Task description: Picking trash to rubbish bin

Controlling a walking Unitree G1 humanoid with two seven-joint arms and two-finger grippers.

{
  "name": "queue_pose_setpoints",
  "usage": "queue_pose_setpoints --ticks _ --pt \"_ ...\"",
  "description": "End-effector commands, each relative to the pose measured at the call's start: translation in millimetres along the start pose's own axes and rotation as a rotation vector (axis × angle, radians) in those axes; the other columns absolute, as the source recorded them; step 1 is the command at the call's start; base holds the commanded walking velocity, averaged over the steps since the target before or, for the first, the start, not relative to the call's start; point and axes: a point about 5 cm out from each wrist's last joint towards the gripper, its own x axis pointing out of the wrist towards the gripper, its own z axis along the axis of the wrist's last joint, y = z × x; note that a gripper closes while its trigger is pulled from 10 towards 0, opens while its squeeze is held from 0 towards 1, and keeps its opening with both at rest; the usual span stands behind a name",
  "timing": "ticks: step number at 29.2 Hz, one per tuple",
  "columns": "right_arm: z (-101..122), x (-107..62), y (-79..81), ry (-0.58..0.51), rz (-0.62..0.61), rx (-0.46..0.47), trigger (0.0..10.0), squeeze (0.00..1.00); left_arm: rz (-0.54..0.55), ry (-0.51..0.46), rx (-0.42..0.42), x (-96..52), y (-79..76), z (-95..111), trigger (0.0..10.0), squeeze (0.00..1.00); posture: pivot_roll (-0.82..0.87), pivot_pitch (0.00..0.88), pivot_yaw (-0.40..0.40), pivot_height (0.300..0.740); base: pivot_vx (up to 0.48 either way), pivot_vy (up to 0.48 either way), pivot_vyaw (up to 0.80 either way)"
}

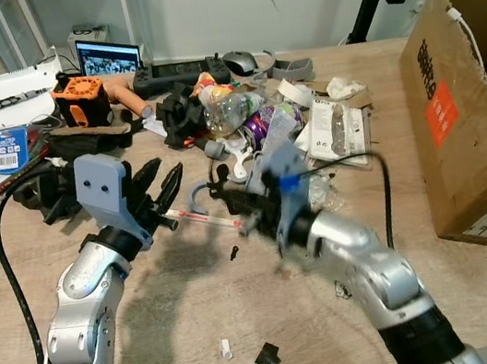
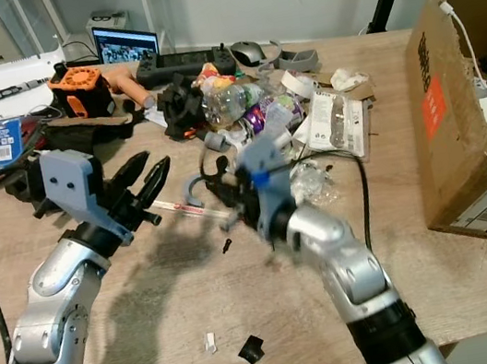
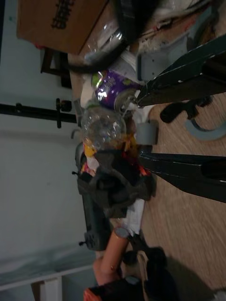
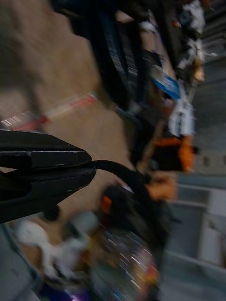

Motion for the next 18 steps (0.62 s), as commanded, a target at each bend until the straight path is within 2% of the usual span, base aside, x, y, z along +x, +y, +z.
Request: queue_pose_setpoints --ticks 1,3,4,6,8,10,12,14,16,18 --pt "9.4 -2.1 -5.1 -0.045 -0.029 -0.049 0.0 0.0 -0.007 -0.01 -0.009 1.3 -5.1 -0.3 10.0 0.0 0.04 0.193 -0.048 0.74 0.0 0.0 0.0" --pt "33.2 -1.3 -19.4 -0.125 -0.074 -0.135 0.0 0.0 -0.009 -0.02 -0.014 3.0 -6.8 1.3 10.0 0.0 0.03 0.207 -0.046 0.74 0.0 0.0 0.0" --pt "33.2 -1.3 -19.4 -0.125 -0.074 -0.135 0.0 0.0 -0.009 -0.02 -0.014 3.0 -6.8 1.3 10.0 0.0 0.03 0.207 -0.046 0.74 0.0 0.0 0.0" --pt "58.3 -3.5 -35.3 -0.212 -0.13 -0.196 0.0 0.0 -0.002 -0.028 -0.01 4.9 -5.9 2.2 10.0 0.0 0.04 0.2 -0.043 0.74 0.0 0.0 0.0" --pt "77.5 -7.8 -51.9 -0.269 -0.193 -0.245 0.0 0.0 0.002 -0.039 -0.016 6.4 -5.7 3.9 10.0 0.0 0.03 0.203 -0.041 0.74 0.0 0.0 -0.62" --pt "77.5 -7.8 -51.9 -0.269 -0.193 -0.245 0.0 0.0 0.002 -0.039 -0.016 6.4 -5.7 3.9 10.0 0.0 0.03 0.203 -0.041 0.74 0.0 0.0 -0.8" --pt "88.6 -12.9 -68.0 -0.295 -0.257 -0.276 0.0 0.0 0.0 -0.046 -0.021 7.9 -6.5 4.8 10.0 0.0 0.03 0.204 -0.041 0.74 0.0 0.0 -0.8" --pt "88.6 -12.9 -68.0 -0.295 -0.257 -0.276 0.0 0.0 0.0 -0.046 -0.021 7.9 -6.5 4.8 10.0 0.0 0.03 0.204 -0.041 0.74 0.0 0.0 -0.8" --pt "92.2 -18.9 -82.9 -0.293 -0.321 -0.3 0.0 0.0 -0.005 -0.05 -0.025 9.5 -8.4 5.6 10.0 0.0 0.03 0.199 -0.039 0.74 0.0 0.0 -0.8" --pt "92.9 -21.2 -86.6 -0.292 -0.341 -0.306 0.0 0.0 -0.008 -0.052 -0.025 9.5 -9.4 5.9 10.0 0.0 0.03 0.199 -0.039 0.74 0.0 0.0 -0.8"
